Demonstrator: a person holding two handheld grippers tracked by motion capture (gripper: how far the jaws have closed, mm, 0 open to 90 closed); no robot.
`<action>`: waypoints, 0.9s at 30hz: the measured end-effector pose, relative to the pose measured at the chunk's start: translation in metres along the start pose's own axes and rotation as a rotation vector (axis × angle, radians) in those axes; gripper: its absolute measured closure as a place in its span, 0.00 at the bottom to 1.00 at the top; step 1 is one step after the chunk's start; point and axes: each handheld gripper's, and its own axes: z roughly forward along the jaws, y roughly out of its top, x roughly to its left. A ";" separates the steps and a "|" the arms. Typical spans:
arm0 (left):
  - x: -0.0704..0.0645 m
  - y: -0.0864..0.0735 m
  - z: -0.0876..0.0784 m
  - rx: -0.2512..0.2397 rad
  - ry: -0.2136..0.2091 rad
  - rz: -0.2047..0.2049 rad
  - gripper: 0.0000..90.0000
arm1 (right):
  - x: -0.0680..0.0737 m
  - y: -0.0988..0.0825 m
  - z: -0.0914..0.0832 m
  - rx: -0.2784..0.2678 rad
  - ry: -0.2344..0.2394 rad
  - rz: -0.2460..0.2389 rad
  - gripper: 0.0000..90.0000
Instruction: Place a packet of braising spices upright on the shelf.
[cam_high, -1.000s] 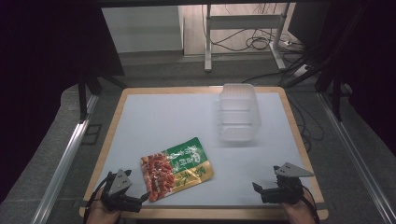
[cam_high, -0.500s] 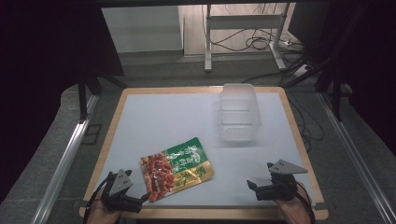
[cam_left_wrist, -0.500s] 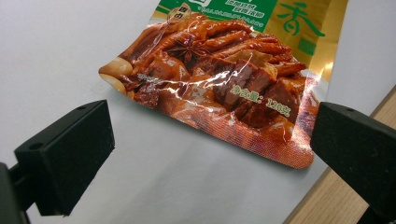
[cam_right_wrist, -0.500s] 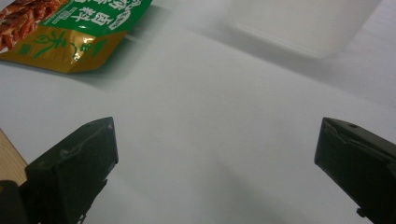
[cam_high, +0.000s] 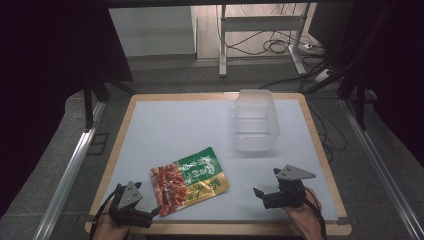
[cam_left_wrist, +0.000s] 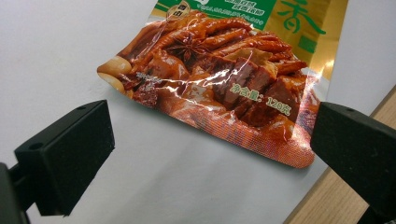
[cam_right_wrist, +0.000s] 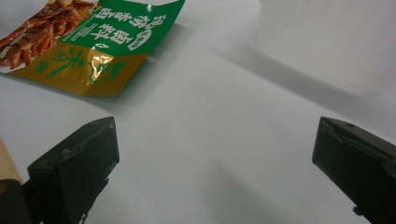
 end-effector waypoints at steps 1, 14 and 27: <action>0.000 0.000 0.000 0.000 0.000 0.001 0.00 | 0.001 0.001 0.002 0.003 0.005 -0.005 0.00; -0.001 0.000 0.001 0.003 -0.004 0.010 0.00 | 0.008 0.010 0.019 0.008 0.090 -0.021 0.00; -0.003 0.000 0.001 0.006 -0.013 0.035 0.00 | 0.016 0.019 0.035 0.003 0.109 -0.083 0.00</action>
